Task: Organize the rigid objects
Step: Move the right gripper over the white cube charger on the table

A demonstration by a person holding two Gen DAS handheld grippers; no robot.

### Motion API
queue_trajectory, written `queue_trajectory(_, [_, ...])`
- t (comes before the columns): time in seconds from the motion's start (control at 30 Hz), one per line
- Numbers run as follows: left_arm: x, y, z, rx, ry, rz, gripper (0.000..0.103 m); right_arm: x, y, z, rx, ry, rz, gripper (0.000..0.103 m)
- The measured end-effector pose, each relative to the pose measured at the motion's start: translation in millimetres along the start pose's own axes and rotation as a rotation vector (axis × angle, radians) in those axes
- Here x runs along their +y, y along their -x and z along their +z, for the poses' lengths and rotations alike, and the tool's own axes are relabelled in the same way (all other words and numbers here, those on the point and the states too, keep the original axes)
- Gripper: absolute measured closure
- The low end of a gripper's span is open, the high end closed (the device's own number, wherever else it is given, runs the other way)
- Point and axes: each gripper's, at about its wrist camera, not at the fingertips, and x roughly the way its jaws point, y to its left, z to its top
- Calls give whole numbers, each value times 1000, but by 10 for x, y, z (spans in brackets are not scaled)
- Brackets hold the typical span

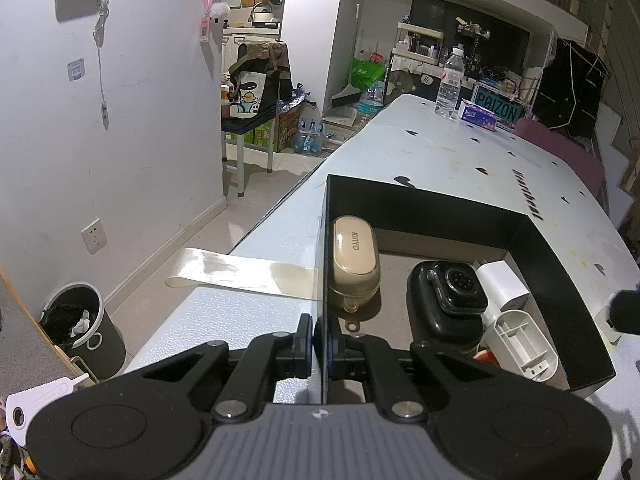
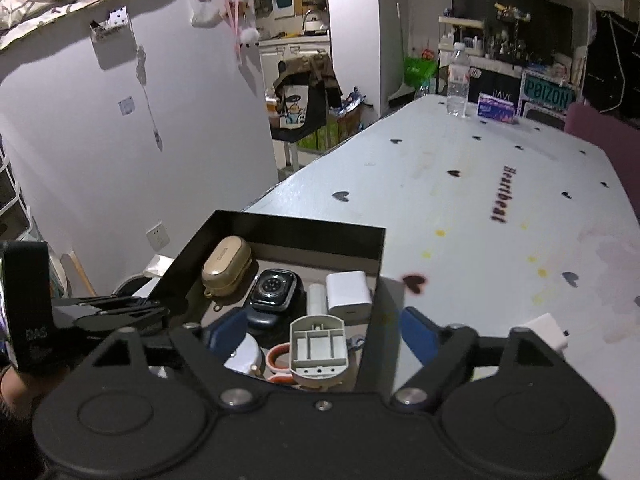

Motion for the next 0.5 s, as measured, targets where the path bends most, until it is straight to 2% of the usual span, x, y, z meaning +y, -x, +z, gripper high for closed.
queue_trajectory(0.17, [4,2,-3,0,-1,1,96,-167,156,-59,-69,-19,-24,7])
queue_trajectory(0.5, [17,1,-4,1,-4,5,97,-895,308,-192,-145,-140,-172,5])
